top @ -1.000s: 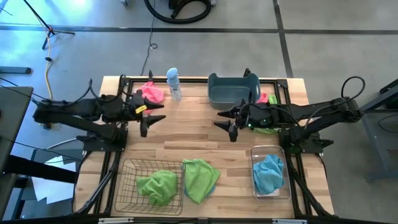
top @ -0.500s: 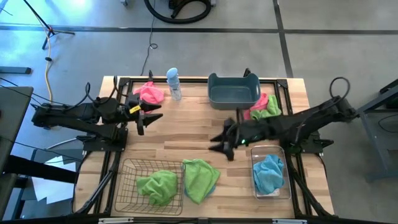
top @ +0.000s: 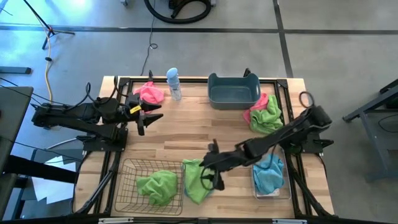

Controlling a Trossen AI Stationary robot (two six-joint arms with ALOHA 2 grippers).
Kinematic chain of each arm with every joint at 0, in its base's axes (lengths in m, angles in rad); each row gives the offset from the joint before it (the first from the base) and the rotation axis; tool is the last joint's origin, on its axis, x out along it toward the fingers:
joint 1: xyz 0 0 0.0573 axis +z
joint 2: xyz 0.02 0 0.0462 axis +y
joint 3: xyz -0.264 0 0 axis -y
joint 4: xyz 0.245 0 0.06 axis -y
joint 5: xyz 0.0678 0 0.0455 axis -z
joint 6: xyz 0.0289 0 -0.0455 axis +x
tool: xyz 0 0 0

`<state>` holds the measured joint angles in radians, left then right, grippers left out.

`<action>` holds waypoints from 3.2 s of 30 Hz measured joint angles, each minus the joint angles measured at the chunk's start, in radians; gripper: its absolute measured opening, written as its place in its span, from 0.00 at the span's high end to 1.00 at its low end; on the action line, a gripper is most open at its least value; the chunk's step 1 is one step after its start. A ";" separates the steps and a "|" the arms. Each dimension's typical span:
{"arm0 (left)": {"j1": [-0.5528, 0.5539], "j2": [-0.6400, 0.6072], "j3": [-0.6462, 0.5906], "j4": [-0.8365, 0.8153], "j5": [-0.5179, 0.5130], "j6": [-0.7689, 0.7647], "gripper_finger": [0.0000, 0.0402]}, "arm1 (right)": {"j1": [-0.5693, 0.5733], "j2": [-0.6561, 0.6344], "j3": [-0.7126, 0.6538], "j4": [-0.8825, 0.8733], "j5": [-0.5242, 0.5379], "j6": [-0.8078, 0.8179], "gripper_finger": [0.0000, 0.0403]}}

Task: Sort microfiber towel by color & place in baskets
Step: Put the bottom green towel into the wire basket

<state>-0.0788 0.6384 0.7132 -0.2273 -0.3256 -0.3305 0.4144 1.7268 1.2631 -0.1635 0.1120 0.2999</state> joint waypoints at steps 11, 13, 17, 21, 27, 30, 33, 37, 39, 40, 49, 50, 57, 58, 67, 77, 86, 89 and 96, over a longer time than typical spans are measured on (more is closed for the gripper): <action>0.000 0.000 0.000 -0.004 -0.004 0.000 0.48 | 0.000 0.195 0.174 -0.167 -0.012 -0.325 0.40; 0.000 0.000 0.000 -0.004 -0.004 0.000 0.48 | 0.001 0.216 0.177 -0.171 -0.016 -0.347 0.40; 0.000 0.000 0.000 -0.013 -0.004 0.000 0.48 | 0.001 0.247 0.178 -0.177 -0.015 -0.381 0.40; 0.000 0.003 0.001 -0.017 -0.004 0.000 0.48 | 0.001 0.281 0.178 -0.166 -0.007 -0.395 0.40; 0.000 0.003 0.001 -0.036 -0.004 0.001 0.48 | -0.002 0.328 0.179 -0.162 -0.003 -0.387 0.40; 0.000 0.003 0.001 -0.041 -0.004 -0.008 0.48 | -0.002 0.340 0.179 -0.160 -0.002 -0.392 0.42; 0.000 0.003 0.001 -0.040 -0.004 -0.008 0.48 | -0.001 0.350 0.179 -0.161 0.000 -0.398 0.48; 0.000 0.003 0.001 -0.040 -0.004 -0.008 0.48 | -0.001 0.354 0.179 -0.161 -0.001 -0.398 0.68; 0.000 0.003 0.001 -0.040 -0.004 -0.008 0.48 | -0.001 0.354 0.179 -0.161 -0.001 -0.386 0.83; 0.000 0.003 0.001 -0.040 -0.004 -0.008 0.48 | -0.001 0.353 0.179 -0.161 -0.001 -0.373 0.91; 0.000 0.003 0.001 -0.047 -0.003 -0.008 0.48 | -0.004 0.227 0.178 -0.216 -0.007 -0.316 0.98; 0.000 0.003 0.001 -0.047 -0.003 -0.008 0.48 | -0.007 0.204 0.178 -0.237 -0.006 -0.315 0.99; 0.000 0.003 0.001 -0.050 -0.003 -0.007 0.48 | -0.022 0.027 0.178 -0.415 0.037 -0.300 0.99; 0.000 0.003 0.001 -0.050 -0.003 -0.007 0.48 | -0.024 0.001 0.178 -0.433 0.038 -0.300 0.99; 0.000 0.003 0.001 -0.061 -0.003 -0.007 0.48 | -0.029 -0.215 0.178 -0.576 0.148 -0.260 1.00; 0.000 0.003 0.001 -0.057 0.029 -0.007 0.48 | -0.030 -0.289 0.178 -0.604 0.177 -0.192 1.00; -0.014 0.021 0.001 0.130 0.107 0.074 0.48 | -0.079 -0.260 0.178 -0.266 0.173 -0.288 1.00; -0.034 0.052 0.002 0.235 0.112 0.105 0.48 | -0.112 -0.259 0.178 -0.205 0.172 -0.325 1.00; -0.093 0.185 0.042 0.307 0.144 0.172 0.48 | -0.171 -0.259 0.178 -0.141 0.127 -0.349 1.00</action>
<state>-0.1723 0.8235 0.7554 0.0801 -0.1813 -0.1590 0.2438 1.4681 1.4406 -0.3049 0.2394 -0.0490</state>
